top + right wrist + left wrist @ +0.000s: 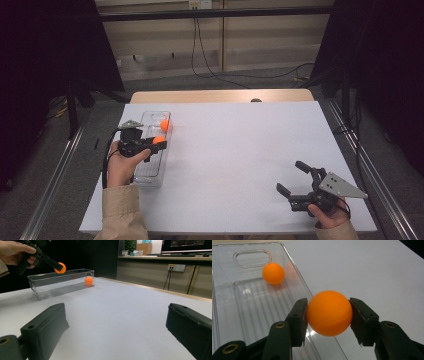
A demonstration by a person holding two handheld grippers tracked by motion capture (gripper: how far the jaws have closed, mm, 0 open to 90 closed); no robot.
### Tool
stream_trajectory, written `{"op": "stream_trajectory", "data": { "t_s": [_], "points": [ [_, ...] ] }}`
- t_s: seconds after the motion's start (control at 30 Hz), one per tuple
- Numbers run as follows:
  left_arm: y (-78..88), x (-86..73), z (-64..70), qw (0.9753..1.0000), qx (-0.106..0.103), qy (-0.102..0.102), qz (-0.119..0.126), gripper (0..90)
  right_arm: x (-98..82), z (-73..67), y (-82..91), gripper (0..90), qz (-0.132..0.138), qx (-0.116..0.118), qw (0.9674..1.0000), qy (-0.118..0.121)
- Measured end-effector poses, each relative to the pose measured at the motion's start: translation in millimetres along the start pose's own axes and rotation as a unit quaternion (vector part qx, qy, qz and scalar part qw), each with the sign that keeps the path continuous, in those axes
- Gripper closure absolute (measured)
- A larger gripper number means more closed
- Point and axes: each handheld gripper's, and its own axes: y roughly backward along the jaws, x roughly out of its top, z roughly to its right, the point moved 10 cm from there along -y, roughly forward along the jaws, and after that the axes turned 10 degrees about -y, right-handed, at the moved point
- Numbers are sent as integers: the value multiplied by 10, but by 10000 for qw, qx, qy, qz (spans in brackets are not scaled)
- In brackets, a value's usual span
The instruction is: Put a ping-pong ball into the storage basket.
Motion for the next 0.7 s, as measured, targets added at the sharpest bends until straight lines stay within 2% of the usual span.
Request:
{"op": "stream_trajectory", "data": {
  "t_s": [0.7],
  "points": [
    [16,-60,-79,9999,153,14,-46,506,1,0,2,26,1,2,10000,-7]
  ]
}}
